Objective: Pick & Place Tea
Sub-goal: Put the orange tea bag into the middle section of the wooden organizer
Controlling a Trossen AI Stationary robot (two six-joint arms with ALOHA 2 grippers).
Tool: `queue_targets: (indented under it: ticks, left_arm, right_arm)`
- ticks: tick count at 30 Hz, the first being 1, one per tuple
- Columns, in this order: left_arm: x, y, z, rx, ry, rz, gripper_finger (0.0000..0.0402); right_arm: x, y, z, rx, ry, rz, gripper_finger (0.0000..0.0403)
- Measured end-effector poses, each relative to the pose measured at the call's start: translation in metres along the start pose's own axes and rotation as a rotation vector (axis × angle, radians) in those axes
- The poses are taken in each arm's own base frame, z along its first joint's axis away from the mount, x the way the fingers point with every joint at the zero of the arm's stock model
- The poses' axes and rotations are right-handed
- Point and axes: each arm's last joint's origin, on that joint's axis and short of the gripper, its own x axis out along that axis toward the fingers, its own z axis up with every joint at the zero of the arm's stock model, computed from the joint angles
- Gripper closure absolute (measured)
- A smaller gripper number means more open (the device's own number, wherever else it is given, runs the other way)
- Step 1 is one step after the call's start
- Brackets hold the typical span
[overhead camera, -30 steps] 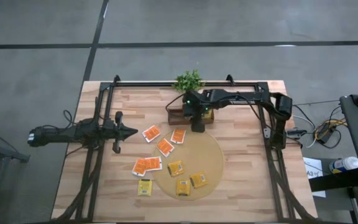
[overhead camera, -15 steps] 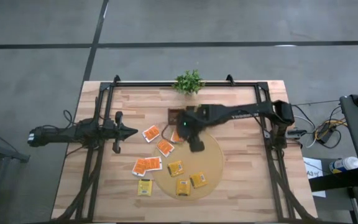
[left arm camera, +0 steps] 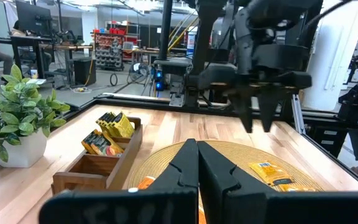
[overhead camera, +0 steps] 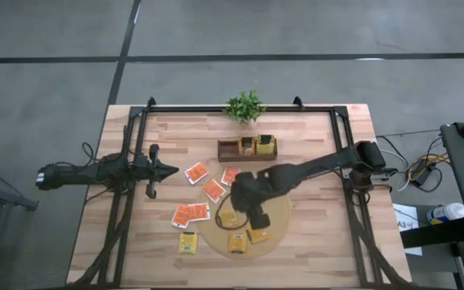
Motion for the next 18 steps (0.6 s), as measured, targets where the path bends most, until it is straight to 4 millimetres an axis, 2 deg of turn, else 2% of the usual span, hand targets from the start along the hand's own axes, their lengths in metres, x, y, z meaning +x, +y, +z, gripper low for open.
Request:
queue_targets:
  ticks: [5,12,18]
  left_arm:
    - [0.0,0.0,0.0,0.0,0.0,0.0,0.0402]
    - [0.0,0.0,0.0,0.0,0.0,0.001,0.0402]
    - [0.0,0.0,0.0,0.0,0.0,0.001,0.0402]
  right_arm:
    - [0.003,0.026,-0.003,-0.024,0.02,0.029,0.025]
    - [0.014,0.062,-0.017,-0.117,0.074,0.068,0.025]
    - [0.043,0.08,-0.034,-0.132,0.18,0.078,0.025]
